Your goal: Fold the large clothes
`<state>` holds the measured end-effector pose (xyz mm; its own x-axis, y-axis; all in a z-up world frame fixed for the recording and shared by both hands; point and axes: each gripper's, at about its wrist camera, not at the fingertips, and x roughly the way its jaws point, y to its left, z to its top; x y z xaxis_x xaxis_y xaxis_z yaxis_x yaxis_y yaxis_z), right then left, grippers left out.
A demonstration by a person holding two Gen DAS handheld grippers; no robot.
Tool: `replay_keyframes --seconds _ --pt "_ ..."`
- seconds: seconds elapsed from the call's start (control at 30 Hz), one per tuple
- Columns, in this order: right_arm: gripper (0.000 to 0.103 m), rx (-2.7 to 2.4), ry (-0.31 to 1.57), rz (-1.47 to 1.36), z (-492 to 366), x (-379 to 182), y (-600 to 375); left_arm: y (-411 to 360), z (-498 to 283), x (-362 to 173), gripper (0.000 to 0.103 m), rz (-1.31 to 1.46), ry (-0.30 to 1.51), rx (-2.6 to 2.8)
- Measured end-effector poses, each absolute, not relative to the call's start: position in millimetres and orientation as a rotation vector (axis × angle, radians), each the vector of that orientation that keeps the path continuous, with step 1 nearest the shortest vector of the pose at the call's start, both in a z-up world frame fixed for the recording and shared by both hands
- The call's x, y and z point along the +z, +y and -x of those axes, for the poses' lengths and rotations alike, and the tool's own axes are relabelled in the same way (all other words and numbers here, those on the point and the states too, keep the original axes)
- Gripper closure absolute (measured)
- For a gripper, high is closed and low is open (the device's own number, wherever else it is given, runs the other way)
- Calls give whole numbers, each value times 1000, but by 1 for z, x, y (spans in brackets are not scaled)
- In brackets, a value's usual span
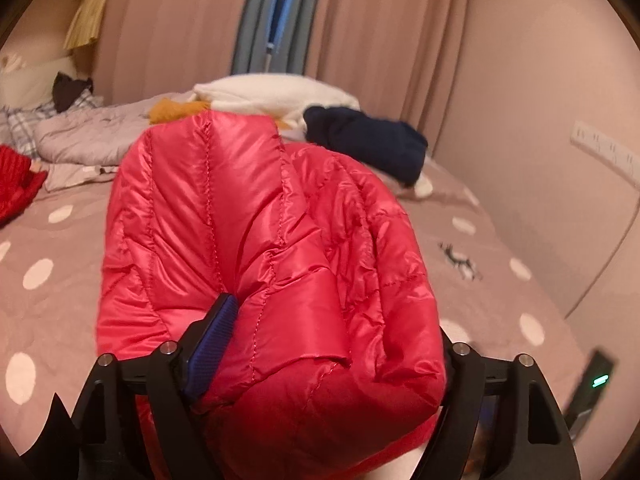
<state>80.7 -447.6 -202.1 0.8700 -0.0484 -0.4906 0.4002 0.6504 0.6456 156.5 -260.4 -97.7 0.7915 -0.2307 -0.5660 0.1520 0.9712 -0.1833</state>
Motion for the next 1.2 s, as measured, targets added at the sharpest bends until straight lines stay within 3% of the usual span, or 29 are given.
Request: replay_keyframes --seconds 0.07,0.13,0.27,0.43,0.73,1.2 --pt "1 -309 424 -876 -68 -199 -462 -277 -163 -108 24 82 669 -191" --pt "0 -343 390 -900 -55 -195 -474 -297 -167 -120 16 22 693 -216" --pt "0 -429 354 -850 -35 -183 -488 -332 -170 -146 14 -114 724 -195" --pt "0 -501 335 -831 -19 -181 -504 -346 -177 -158 6 -130 739 -163" --pt "0 -528 365 -802 -19 -183 -508 -362 -180 -175 3 -243 716 -124" --pt "0 -492 398 -629 7 -126 -467 -341 -183 -147 2 -35 767 -170"
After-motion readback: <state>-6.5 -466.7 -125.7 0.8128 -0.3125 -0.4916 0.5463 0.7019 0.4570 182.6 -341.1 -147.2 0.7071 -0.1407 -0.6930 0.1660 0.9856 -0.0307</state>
